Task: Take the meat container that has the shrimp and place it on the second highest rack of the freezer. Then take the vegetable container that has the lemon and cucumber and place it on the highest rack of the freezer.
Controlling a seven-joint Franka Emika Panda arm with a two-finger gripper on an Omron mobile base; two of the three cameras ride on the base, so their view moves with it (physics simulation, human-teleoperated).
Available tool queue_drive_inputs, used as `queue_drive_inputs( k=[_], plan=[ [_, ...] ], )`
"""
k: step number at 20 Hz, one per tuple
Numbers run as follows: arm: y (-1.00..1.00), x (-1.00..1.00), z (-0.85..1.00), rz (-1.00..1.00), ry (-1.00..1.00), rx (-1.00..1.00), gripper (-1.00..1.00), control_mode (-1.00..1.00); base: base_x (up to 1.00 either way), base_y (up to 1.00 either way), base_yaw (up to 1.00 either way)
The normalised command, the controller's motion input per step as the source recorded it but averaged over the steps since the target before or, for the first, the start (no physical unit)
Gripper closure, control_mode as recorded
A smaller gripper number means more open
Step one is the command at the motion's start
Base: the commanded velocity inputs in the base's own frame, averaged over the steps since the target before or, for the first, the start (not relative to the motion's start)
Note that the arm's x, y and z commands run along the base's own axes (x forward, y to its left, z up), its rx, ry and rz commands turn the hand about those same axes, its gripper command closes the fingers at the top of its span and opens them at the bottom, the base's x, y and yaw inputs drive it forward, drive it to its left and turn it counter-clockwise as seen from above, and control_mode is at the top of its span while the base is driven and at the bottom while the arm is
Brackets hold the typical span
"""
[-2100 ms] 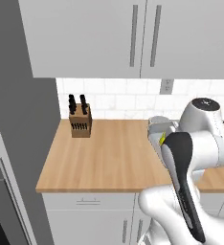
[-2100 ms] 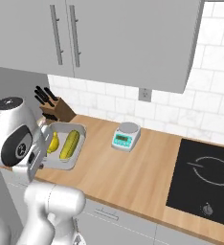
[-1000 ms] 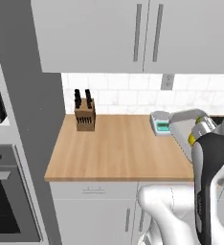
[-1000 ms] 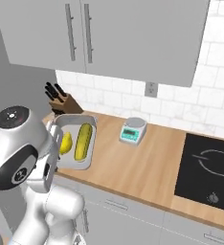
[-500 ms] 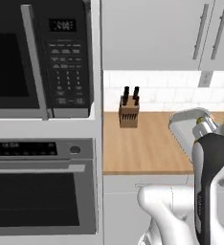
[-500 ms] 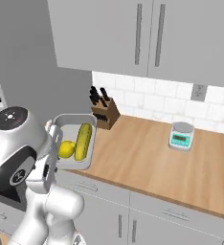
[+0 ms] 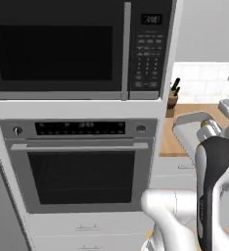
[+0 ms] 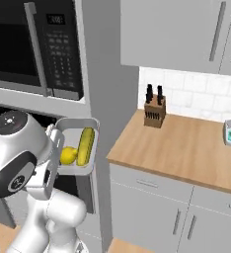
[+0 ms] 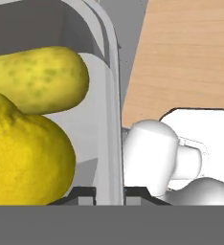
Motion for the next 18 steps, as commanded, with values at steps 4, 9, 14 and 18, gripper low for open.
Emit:
queue_drive_inputs(
  k=[4, 9, 14, 18],
  plan=[
    [0.0, 0.0, 0.0, 0.0, 0.0, 0.0, 1.0, 1.0, -0.17, 1.0, 0.0],
    [0.0, 0.0, 0.0, 0.0, 0.0, 0.0, 1.0, 1.0, -0.23, 1.0, 0.0],
    [0.0, 0.0, 0.0, 0.0, 0.0, 0.0, 1.0, 1.0, -0.17, 0.96, 0.0],
    [0.0, 0.0, 0.0, 0.0, 0.0, 0.0, 1.0, 1.0, -0.06, 0.92, 0.0]
  ],
)
